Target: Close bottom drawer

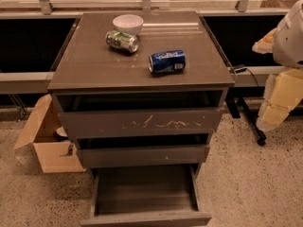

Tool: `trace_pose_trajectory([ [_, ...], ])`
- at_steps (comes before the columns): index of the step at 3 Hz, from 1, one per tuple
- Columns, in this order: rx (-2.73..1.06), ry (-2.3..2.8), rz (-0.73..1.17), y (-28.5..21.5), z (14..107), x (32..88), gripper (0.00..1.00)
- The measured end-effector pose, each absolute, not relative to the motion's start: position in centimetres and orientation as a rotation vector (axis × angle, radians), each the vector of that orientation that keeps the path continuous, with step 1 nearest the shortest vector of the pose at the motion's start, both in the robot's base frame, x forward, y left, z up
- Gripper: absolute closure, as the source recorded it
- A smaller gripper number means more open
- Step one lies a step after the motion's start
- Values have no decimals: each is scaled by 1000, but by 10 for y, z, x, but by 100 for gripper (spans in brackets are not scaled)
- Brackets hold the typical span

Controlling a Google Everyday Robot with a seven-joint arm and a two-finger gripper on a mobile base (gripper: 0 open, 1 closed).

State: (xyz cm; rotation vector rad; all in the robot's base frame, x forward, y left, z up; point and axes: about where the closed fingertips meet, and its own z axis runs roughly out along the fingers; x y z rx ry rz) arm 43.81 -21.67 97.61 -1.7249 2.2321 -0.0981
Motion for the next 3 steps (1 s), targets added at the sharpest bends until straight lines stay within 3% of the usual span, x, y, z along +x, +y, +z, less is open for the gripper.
trace_pose_trajectory([
  [1,-1725,2232,-98,-217,976,438,0],
  [3,-1692,2176,55,-188,888,434,0],
])
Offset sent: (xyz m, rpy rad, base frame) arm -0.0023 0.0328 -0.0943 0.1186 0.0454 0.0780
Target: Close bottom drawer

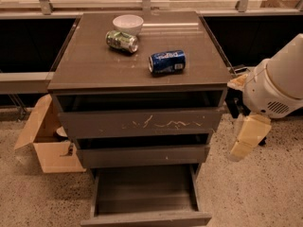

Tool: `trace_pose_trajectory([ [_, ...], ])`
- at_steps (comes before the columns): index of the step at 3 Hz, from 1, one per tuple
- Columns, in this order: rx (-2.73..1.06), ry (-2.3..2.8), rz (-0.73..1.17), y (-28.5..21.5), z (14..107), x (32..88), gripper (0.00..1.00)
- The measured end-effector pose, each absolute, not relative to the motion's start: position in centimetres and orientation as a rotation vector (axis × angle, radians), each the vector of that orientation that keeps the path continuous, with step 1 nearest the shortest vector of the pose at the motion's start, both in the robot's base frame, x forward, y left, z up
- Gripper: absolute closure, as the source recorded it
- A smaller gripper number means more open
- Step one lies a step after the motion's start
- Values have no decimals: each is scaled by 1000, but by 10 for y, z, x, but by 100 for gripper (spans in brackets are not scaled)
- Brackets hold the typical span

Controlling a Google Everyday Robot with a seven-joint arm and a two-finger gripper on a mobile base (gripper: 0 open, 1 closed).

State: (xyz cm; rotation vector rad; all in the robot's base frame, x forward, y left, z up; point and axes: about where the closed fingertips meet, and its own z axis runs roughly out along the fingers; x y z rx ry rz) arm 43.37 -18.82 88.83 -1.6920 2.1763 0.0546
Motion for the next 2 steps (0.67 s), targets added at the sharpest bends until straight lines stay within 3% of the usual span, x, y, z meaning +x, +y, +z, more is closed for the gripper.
trace_pose_trajectory([
  [2,-1730,2157,133,-178,856,434,0],
])
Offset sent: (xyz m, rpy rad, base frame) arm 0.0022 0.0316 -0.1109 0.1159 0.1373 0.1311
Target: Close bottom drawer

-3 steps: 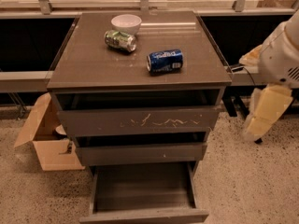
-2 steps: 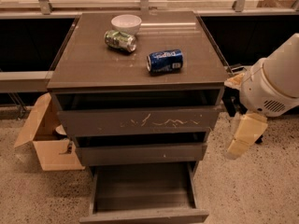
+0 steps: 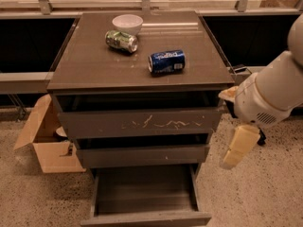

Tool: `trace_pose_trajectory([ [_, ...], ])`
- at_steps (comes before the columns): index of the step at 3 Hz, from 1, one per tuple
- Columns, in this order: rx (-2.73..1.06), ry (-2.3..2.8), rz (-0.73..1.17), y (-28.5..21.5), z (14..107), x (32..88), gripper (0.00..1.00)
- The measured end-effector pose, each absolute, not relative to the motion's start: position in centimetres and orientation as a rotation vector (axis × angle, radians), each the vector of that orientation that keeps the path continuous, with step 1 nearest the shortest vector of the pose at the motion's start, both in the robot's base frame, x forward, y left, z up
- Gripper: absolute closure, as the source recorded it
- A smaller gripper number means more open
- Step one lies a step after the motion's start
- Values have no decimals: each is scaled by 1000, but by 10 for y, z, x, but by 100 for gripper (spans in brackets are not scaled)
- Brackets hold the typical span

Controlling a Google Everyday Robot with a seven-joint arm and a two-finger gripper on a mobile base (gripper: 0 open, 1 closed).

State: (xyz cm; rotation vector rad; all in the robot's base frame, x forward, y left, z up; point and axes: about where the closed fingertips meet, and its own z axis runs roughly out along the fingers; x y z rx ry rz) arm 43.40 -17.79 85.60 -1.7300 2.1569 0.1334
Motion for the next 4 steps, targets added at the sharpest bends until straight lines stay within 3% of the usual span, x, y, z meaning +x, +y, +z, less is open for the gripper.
trace_pose_trajectory([
  [1,-1862,2115,211,-149,788,427,0],
  [3,-1933,1998,544,-94,648,398,0],
  [4,-1938,1996,552,-93,643,398,0],
])
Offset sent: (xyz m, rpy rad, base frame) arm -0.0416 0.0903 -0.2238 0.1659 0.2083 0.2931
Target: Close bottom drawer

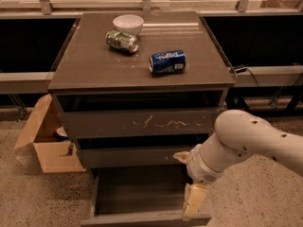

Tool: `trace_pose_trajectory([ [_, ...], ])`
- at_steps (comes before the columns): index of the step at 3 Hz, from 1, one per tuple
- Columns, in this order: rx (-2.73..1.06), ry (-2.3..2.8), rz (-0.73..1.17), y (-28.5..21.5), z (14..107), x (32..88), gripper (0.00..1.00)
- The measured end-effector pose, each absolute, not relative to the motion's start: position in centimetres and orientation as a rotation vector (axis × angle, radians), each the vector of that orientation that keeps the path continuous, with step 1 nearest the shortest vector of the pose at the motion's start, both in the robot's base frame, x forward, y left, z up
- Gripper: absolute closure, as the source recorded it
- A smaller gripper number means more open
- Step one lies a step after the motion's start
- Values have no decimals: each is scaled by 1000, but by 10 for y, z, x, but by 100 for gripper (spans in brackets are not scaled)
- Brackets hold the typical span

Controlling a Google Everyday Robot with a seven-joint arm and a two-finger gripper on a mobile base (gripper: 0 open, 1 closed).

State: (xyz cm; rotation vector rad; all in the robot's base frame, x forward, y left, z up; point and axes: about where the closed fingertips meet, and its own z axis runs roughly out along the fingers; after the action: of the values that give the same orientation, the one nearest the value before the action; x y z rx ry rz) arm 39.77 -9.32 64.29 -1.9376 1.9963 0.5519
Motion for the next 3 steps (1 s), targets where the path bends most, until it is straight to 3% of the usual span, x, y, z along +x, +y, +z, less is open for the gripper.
trace_pose_trajectory([
  [2,-2038,1941,741,-66,520,389,0],
  [3,-2030,1919,868,-56,422,381,19],
])
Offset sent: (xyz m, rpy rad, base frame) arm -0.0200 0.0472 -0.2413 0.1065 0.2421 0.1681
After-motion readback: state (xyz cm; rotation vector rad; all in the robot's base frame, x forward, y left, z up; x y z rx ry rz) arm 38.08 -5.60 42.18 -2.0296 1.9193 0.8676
